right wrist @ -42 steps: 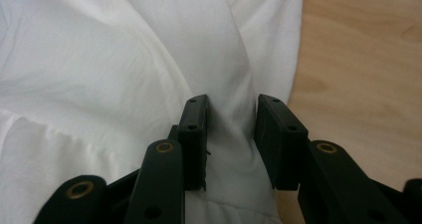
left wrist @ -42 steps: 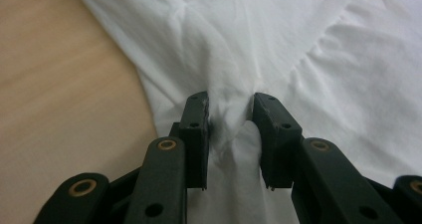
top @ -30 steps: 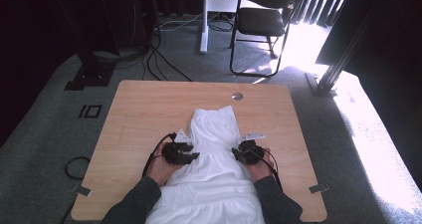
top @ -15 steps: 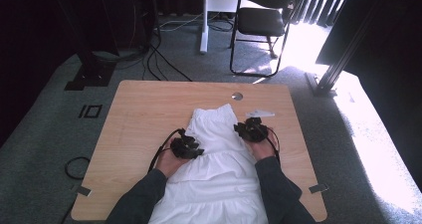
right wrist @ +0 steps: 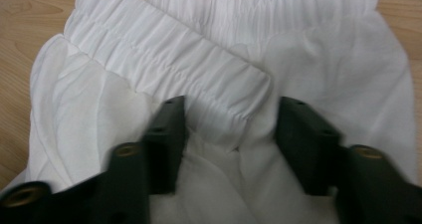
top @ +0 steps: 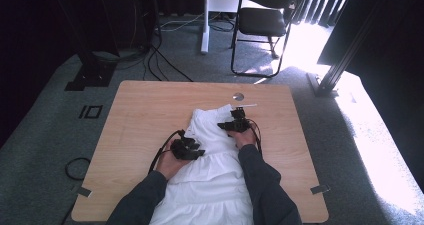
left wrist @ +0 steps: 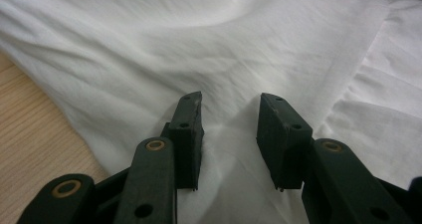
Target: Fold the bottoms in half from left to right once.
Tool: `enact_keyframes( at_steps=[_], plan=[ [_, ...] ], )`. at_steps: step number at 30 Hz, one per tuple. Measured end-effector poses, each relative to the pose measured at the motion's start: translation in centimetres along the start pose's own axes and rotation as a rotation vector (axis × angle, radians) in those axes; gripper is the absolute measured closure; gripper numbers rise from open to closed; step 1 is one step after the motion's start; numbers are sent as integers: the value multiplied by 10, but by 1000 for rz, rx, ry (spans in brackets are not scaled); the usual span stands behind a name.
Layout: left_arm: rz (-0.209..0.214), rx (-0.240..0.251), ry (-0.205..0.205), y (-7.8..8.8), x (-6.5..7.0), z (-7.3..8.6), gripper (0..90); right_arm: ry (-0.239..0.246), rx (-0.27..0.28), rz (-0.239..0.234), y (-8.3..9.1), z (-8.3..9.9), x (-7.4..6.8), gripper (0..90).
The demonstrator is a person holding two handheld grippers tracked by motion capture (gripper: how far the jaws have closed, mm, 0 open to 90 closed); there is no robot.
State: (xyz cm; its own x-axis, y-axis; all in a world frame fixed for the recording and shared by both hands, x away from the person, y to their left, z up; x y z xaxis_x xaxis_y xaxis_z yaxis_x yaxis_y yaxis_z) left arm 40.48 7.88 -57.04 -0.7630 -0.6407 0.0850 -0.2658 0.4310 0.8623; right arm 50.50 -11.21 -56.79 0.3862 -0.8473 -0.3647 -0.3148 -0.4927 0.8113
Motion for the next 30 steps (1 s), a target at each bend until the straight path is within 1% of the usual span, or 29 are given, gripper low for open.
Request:
enact_keyframes(
  at_steps=[2, 3, 4, 5, 8, 10, 11, 12, 13, 14, 15, 16, 18, 19, 20, 22, 23, 24, 25, 27, 29, 30],
  plan=[
    [5, 0, 1, 0, 0, 0, 624, 42, 33, 13, 5, -2, -2, 762],
    [9, 2, 4, 0, 0, 0, 617, 47, 47, 18, 9, -3, -3, 805],
    [13, 6, 7, 0, 0, 1, 608, 54, 65, 15, 14, -5, -3, 825],
    [14, 7, 9, 0, 0, 1, 600, 61, 86, 17, 20, -6, -3, 833],
    [22, 5, 8, 1, 1, 1, 573, 98, 124, 29, 35, -11, -1, 832],
    [23, 9, 10, 2, 2, 1, 550, 138, 141, 59, 44, -17, 0, 830],
    [25, 10, 12, 3, 2, 0, 539, 147, 150, 72, 50, -21, 0, 831],
    [30, 13, 18, 5, 2, 0, 519, 151, 161, 84, 54, -23, 1, 832],
    [30, 13, 18, 5, 2, 0, 505, 151, 161, 84, 54, -23, 1, 832],
    [26, 21, 22, 6, 2, -1, 505, 152, 184, 102, 61, -28, 1, 832],
    [26, 24, 24, 6, 2, -1, 487, 147, 204, 92, 70, -32, 1, 832],
    [28, 29, 28, 6, 1, -1, 487, 151, 207, 100, 72, -34, 2, 832],
    [35, 28, 36, 7, 1, -1, 480, 180, 205, 138, 77, -36, 1, 832],
    [32, 24, 34, 7, 0, 0, 480, 188, 215, 165, 80, -37, 2, 835],
    [26, 13, 28, 7, 1, 1, 480, 181, 234, 196, 84, -38, 3, 840],
    [17, -19, 9, 3, 3, 3, 480, 160, 253, 221, 88, -40, 9, 842],
    [16, -11, 7, 1, 4, 4, 480, 152, 233, 274, 86, -41, 15, 841],
    [23, -11, 15, 2, 3, 4, 480, 140, 195, 305, 81, -42, 22, 838],
    [29, -9, 24, 2, 3, 3, 481, 122, 168, 303, 75, -41, 29, 829],
    [33, -10, 21, 2, 2, 4, 481, 126, 153, 317, 68, -38, 36, 809],
    [39, -10, 21, 2, 1, 4, 481, 94, 149, 303, 62, -36, 43, 784],
    [39, -10, 21, 2, 1, 4, 480, 94, 149, 303, 62, -36, 43, 784]
  ],
)
Point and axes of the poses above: each handheld gripper's, and its own axes: y roughly backward along the jaws, z roughly out of its underside, x roughly to its right, the point moved 4 cm from there along -y, roughly forward along the jaws, and after that the axes turned 11 degrees about -x, right-handed, at the moved point
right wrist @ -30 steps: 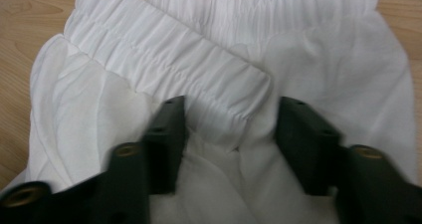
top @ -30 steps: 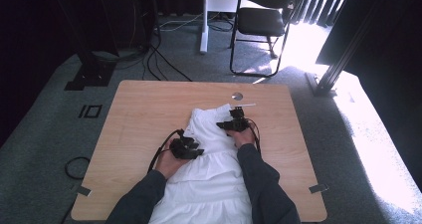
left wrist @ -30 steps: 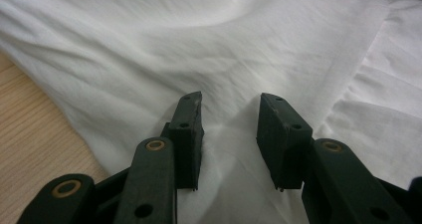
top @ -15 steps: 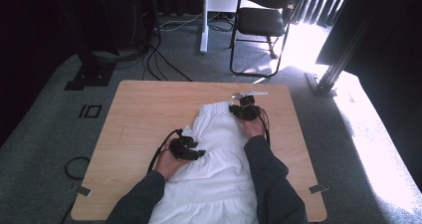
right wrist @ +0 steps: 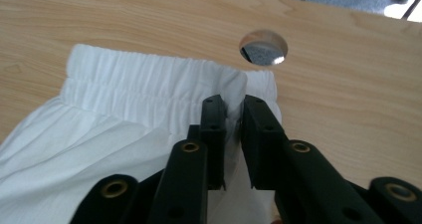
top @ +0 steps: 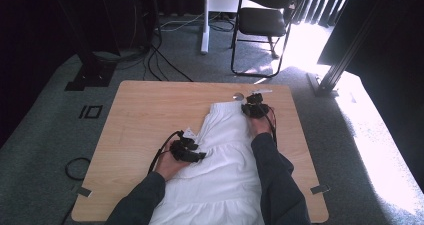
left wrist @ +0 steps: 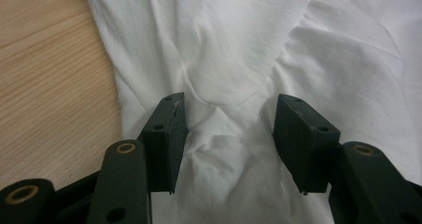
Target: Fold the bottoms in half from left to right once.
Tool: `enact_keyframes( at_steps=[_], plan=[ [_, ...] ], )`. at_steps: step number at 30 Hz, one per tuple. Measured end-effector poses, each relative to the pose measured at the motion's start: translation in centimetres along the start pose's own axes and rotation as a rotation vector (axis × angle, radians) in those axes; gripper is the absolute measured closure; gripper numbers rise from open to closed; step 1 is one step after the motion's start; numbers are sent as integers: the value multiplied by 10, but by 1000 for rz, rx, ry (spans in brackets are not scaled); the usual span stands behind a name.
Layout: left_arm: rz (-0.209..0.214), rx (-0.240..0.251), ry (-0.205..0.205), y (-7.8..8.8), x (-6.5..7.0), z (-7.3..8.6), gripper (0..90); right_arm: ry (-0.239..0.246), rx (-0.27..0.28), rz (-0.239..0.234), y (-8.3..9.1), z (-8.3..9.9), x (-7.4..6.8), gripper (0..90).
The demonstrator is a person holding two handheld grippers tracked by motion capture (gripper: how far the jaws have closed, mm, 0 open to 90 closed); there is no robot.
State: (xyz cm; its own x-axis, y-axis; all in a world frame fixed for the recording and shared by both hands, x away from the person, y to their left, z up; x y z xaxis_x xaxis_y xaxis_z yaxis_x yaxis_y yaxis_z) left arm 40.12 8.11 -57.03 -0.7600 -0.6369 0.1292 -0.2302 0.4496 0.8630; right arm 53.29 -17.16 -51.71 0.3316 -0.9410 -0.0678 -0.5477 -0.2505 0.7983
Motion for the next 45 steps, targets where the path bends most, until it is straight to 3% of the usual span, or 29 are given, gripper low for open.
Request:
enact_keyframes(
  at_steps=[8, 11, 13, 15, 19, 21, 24, 27, 30, 34, 37, 39, 41, 45],
  plan=[
    [-20, 56, 17, 22, -10, -13, 476, -23, -52, 28, -22, 13, 11, 735],
    [-31, 84, 20, 32, -17, -25, 472, -78, -79, -29, -29, 20, 17, 690],
    [-39, 100, 22, 37, -21, -33, 472, -122, -39, -77, -27, 21, 23, 573],
    [-46, 110, 22, 40, -24, -39, 472, -156, 3, -120, -19, 18, 29, 539],
    [-66, 110, 25, 38, -28, -47, 471, -171, 66, -92, 0, 13, 43, 488],
    [-81, 96, 25, 33, -30, -50, 471, -188, 67, -87, 6, 13, 46, 467],
    [-104, 83, 32, 22, -34, -56, 476, -168, 56, -142, 7, 16, 37, 408],
    [-104, 91, 56, 10, -37, -62, 487, -91, 45, -178, 4, 20, 18, 370],
    [-109, 82, 59, -4, -38, -68, 487, -29, -22, -84, -12, 28, 8, 368],
    [-122, 51, 62, -23, -39, -71, 506, -64, -91, -36, -34, 42, 8, 421],
    [-128, 33, 71, -34, -42, -69, 525, -73, -63, -20, -37, 47, 6, 447],
    [-118, 41, 87, -33, -43, -68, 532, -44, -65, 5, -37, 49, 3, 463],
    [-137, 32, 67, -32, -42, -65, 563, -18, -54, 30, -37, 52, 0, 463],
    [-108, 22, 64, -25, -39, -54, 581, -16, -29, 32, -34, 59, -8, 465]
  ],
)
Point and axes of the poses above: each handheld gripper's, and its own axes: y roughly backward along the jaws, z roughly out of its underside, x roughly to its right, the point moved 4 cm from there along -y, roughly forward along the jaws, and after that the axes turned 11 degrees about -x, right-handed, at the moved point
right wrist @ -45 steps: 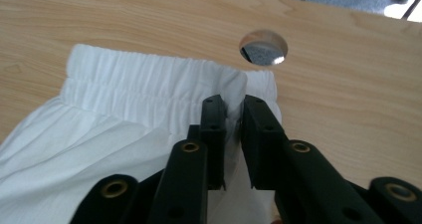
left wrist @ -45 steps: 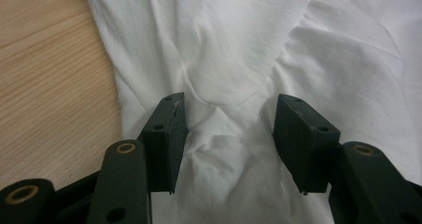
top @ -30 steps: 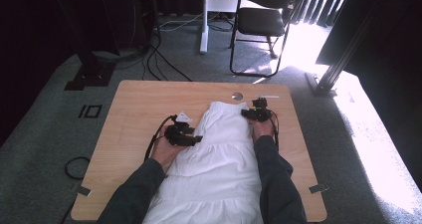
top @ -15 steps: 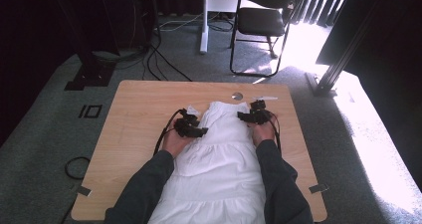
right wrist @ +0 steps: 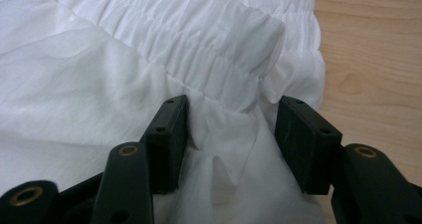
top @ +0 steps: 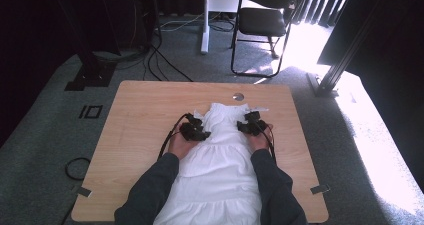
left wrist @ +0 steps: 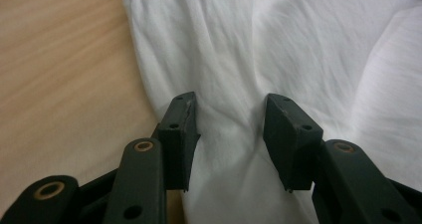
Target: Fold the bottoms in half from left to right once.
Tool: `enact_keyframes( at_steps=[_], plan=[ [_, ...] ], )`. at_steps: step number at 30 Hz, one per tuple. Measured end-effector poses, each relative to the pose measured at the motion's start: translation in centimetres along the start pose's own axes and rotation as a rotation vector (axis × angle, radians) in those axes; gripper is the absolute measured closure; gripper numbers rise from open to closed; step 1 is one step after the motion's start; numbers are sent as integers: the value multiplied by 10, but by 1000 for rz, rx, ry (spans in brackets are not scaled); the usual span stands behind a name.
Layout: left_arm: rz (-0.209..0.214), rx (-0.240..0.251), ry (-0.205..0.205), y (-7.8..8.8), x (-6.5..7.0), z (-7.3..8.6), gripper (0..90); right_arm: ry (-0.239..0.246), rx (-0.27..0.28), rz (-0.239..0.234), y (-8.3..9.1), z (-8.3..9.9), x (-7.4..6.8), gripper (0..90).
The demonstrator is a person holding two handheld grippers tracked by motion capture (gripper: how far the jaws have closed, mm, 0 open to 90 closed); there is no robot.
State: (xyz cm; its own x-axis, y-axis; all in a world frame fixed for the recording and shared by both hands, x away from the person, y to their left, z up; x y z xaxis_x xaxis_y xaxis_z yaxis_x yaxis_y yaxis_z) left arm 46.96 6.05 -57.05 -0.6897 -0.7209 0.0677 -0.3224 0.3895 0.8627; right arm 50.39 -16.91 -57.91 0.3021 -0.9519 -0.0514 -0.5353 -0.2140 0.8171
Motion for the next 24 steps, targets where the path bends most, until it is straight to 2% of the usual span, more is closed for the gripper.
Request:
enact_keyframes(
  at_steps=[2, 7, 15, 18, 20, 24],
  plan=[
    [26, 2, 12, 5, 0, 9, 581, 27, 9, 5, 2, 6, -7, 465],
    [64, 32, 21, 16, 4, 33, 582, 60, 16, -24, 10, 19, -21, 465],
    [52, 54, 15, 28, 19, 58, 581, 98, 13, -53, 17, 31, -38, 465],
    [59, 50, 20, 32, 25, 66, 581, 108, 15, -63, 19, 35, -42, 464],
    [67, 39, 5, 34, 29, 69, 579, 117, 19, -68, 20, 37, -44, 464],
    [70, -1, -2, 35, 31, 67, 564, 119, 18, -77, 20, 37, -44, 464]
  ],
)
Point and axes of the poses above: each handheld gripper's, and its own axes: y roughly backward along the jaws, z roughly out of its underside, x roughly to its right, the point moved 4 cm from there along -y, roughly forward along the jaws, and after that the axes turned 11 degrees about -x, right-handed, at the moved point
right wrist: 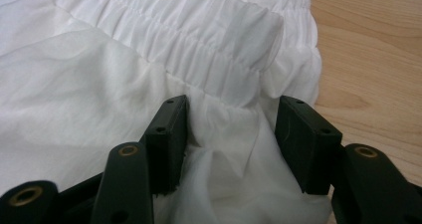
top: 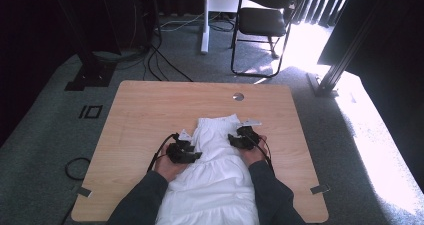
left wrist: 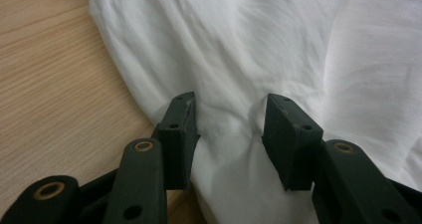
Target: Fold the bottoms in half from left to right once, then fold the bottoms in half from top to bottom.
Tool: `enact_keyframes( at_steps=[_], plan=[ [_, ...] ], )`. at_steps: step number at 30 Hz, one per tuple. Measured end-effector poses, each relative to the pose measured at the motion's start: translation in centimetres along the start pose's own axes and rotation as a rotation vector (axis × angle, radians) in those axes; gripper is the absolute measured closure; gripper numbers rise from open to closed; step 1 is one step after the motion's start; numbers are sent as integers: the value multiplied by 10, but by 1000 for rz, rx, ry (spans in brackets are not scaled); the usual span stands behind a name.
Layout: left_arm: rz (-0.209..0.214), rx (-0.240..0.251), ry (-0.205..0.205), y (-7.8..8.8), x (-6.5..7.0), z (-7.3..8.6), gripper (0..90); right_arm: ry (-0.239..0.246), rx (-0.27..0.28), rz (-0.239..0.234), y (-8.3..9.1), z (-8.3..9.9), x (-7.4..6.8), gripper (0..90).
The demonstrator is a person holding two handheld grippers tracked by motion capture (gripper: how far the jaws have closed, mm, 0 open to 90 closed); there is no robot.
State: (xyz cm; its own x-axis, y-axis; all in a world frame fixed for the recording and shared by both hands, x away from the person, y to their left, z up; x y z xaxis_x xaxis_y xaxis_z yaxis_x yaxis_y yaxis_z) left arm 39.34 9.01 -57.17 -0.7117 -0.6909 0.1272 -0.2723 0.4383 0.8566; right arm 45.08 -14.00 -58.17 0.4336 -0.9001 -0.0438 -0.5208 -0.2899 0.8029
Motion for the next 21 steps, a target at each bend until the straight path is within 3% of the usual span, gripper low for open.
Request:
enact_keyframes(
  at_steps=[3, 6, 7, 10, 11, 14, 17, 19, 21],
  plan=[
    [7, -13, 9, 1, -2, -4, 534, 1, 0, -2, 0, 0, 0, 463],
    [25, 45, 50, 7, -11, -16, 464, -2, -4, -15, 0, 0, 2, 465],
    [25, 99, 75, 14, -20, -29, 429, -3, -3, -22, 0, -1, 2, 464],
    [25, 120, 87, 17, -25, -36, 403, 0, -5, -22, 0, -1, 2, 465],
    [-3, 135, 123, 15, -39, -52, 403, 1, -5, -25, 1, -1, 2, 467],
    [-43, 106, 138, 1, -50, -66, 387, -4, -1, -35, 1, -1, 4, 567],
    [-41, 57, 148, -22, -51, -70, 387, -8, -4, -56, 1, -2, 5, 678],
    [-30, 37, 153, -32, -51, -70, 387, -8, -12, -58, 1, -3, 6, 701],
    [-38, 51, 155, -34, -49, -70, 388, -10, -10, -50, 3, -4, 8, 653]
  ],
)
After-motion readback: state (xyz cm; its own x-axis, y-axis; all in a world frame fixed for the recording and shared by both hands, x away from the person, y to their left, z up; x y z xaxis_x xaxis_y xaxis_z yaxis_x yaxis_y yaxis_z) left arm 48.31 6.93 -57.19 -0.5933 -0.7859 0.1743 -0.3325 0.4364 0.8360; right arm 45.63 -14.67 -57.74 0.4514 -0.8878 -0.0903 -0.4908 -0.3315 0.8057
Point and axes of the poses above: each handheld gripper's, and its own axes: y roughly backward along the jaws, z roughly out of its underside, x roughly to its right, the point moved 4 cm from there along -y, roughly forward along the jaws, and after that the axes turned 11 degrees about -x, right-handed, at the moved point
